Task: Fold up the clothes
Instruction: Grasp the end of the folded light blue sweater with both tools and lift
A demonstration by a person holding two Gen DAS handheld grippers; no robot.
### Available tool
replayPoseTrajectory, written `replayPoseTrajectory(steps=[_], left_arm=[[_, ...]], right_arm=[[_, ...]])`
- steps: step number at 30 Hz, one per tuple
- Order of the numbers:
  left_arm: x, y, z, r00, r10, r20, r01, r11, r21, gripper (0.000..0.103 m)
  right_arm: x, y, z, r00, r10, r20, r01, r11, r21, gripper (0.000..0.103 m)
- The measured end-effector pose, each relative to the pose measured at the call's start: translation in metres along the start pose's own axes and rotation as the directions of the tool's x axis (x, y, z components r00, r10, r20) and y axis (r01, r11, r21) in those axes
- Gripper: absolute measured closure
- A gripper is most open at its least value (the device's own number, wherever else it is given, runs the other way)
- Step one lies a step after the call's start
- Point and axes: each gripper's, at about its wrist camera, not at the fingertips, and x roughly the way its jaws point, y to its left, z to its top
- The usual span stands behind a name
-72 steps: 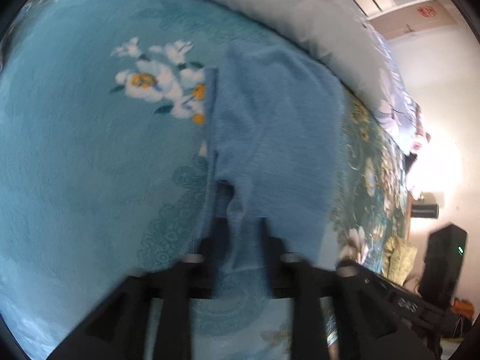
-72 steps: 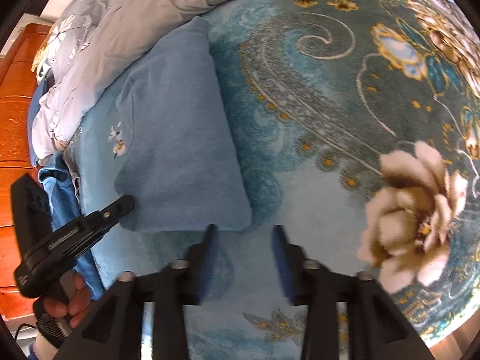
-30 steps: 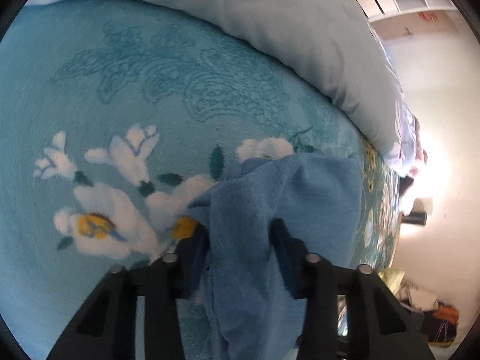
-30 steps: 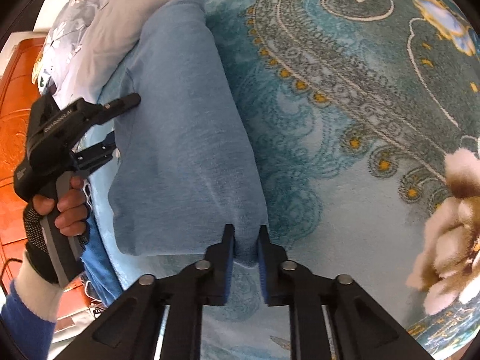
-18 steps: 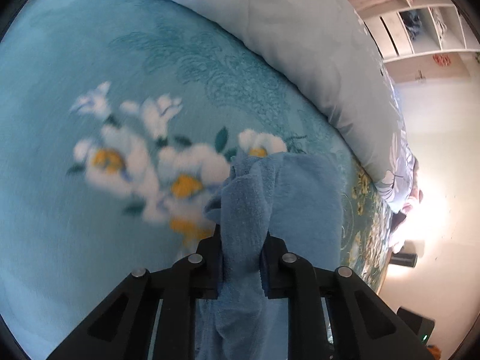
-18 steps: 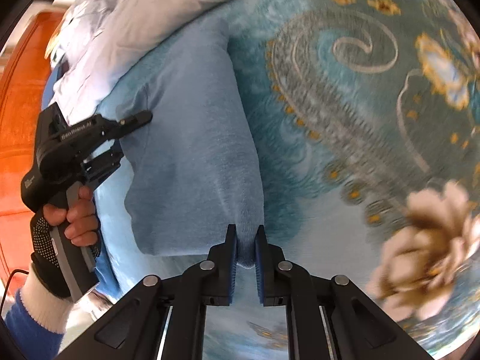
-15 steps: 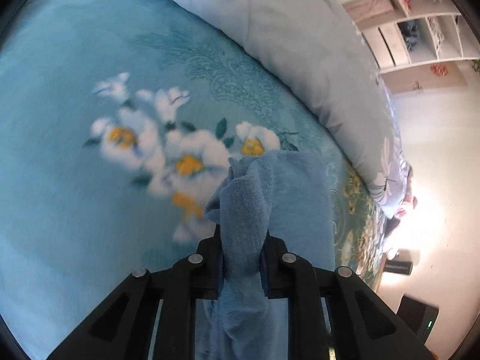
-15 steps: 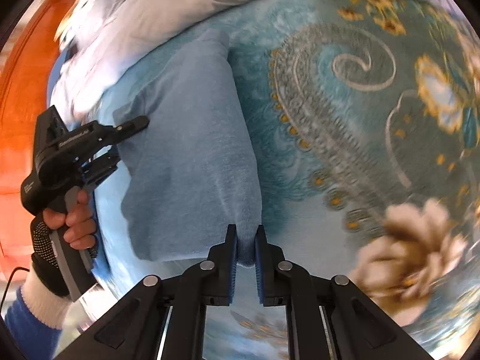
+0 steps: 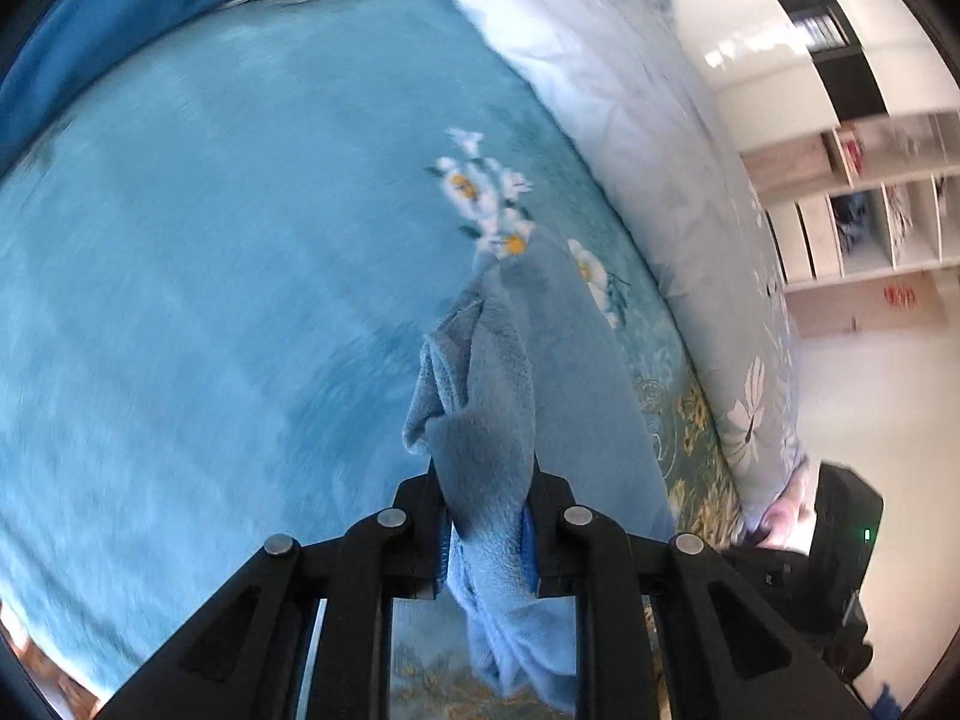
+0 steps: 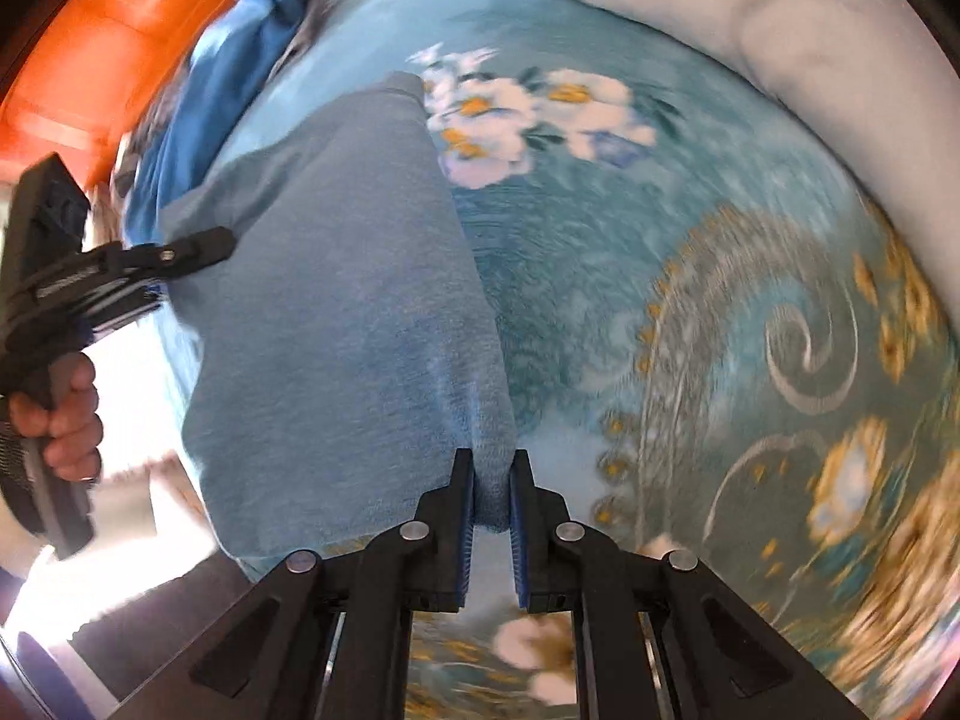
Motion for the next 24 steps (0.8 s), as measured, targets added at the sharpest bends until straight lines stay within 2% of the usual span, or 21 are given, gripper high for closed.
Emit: replayPoseTrajectory(steps=[3, 8, 15, 20, 23, 24], left_arm=[[0.007, 0.011, -0.015, 1.000, 0.011, -0.005, -0.012, 0.999, -0.050, 0.084], [0.025, 0.017, -0.030, 0.999, 0.035, -0.034, -0.037, 0.998, -0.054, 0.084], [0.041, 0.020, -0.041, 0.994, 0.078, -0.079, -0.080, 0.996, -0.033, 0.082], [0.038, 0.016, -0.039, 0.989, 0.111, -0.101, -0.112, 0.994, 0.000, 0.079], [0.035, 0.011, -0.038, 0.984, 0.144, -0.105, -0.142, 0.989, 0.034, 0.070], [0.033, 0.009, -0.038, 0.983, 0.154, -0.102, -0.151, 0.988, 0.044, 0.062]], right_arm=[[0.008, -0.003, 0.010, 0.999, -0.019, -0.030, 0.017, 0.998, -0.056, 0.092], [0.026, -0.013, 0.015, 0.994, -0.066, -0.085, 0.056, 0.992, -0.111, 0.092], [0.042, -0.034, 0.003, 0.992, -0.050, -0.116, 0.042, 0.997, -0.068, 0.092], [0.038, -0.039, 0.000, 0.996, -0.035, -0.088, 0.028, 0.997, -0.072, 0.088], [0.034, -0.041, -0.002, 0.995, -0.070, -0.071, 0.064, 0.993, -0.094, 0.081], [0.032, -0.043, -0.004, 0.995, -0.071, -0.065, 0.066, 0.994, -0.089, 0.080]])
